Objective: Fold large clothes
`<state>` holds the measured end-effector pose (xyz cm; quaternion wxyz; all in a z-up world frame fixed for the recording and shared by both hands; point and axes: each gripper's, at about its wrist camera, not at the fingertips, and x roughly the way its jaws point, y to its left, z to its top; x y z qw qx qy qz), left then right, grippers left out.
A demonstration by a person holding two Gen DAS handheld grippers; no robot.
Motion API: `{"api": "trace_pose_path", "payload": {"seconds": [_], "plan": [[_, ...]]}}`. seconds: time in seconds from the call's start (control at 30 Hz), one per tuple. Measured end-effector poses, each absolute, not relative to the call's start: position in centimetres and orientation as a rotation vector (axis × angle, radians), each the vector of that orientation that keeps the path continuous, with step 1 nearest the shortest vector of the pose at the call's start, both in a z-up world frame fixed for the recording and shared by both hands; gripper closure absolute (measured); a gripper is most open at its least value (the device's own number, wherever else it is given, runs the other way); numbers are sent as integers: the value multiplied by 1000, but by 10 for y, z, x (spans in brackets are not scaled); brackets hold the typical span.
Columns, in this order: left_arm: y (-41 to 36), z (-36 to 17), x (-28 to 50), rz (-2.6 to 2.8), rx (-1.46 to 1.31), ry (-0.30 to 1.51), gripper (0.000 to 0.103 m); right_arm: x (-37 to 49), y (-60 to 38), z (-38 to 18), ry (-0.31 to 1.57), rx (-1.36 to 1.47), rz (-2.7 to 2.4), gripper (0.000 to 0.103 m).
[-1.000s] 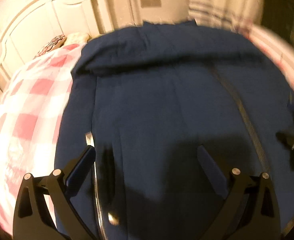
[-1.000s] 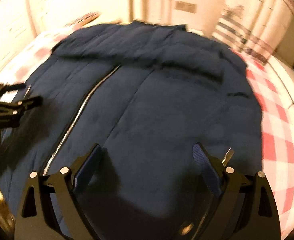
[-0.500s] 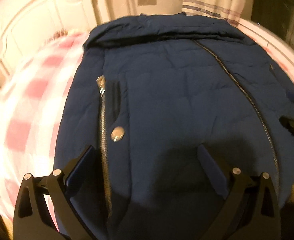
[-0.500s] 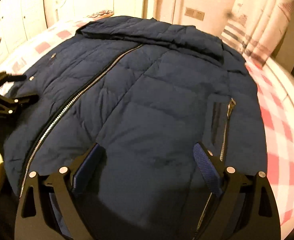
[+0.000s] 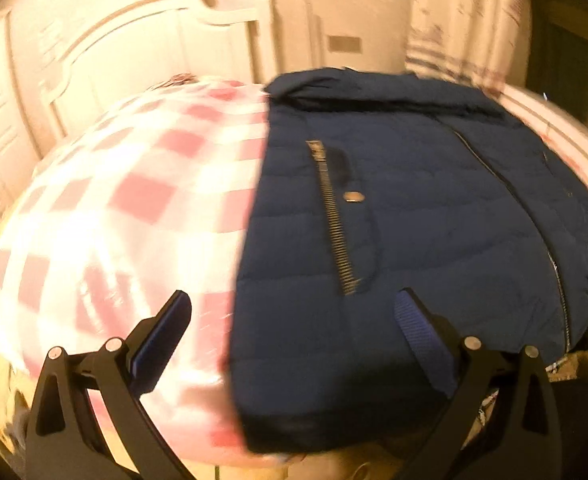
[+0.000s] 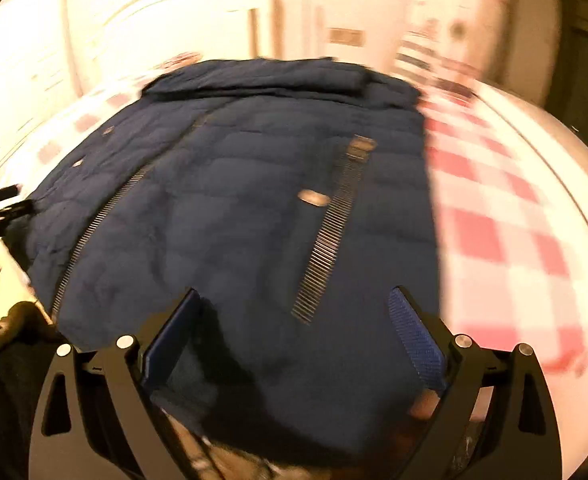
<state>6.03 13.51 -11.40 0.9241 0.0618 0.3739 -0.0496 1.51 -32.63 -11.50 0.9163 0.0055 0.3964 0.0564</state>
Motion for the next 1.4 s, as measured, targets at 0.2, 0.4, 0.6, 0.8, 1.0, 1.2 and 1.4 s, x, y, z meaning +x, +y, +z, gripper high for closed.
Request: {"api": "trace_pose_path", "payload": {"seconds": [0.2, 0.4, 0.6, 0.8, 1.0, 1.2, 1.4], "plan": [[162, -134, 54, -164, -37, 854, 2, -18, -377, -148, 875, 253, 110, 12], [139, -132, 39, -260, 55, 830, 26, -10, -377, -178, 867, 418, 251, 33], [140, -127, 34, -266, 77, 808, 52, -31, -351, -147, 787, 271, 295, 62], [138, -136, 42, -291, 42, 825, 15, -21, -360, -149, 772, 339, 284, 52], [133, -135, 39, -302, 72, 799, 60, -18, -366, -160, 776, 368, 285, 55], [144, -112, 25, -419, -49, 740, 86, -35, -364, -153, 725, 338, 309, 76], [176, -48, -12, -604, -266, 549, 86, -77, -375, -108, 542, 403, 428, 79]]}}
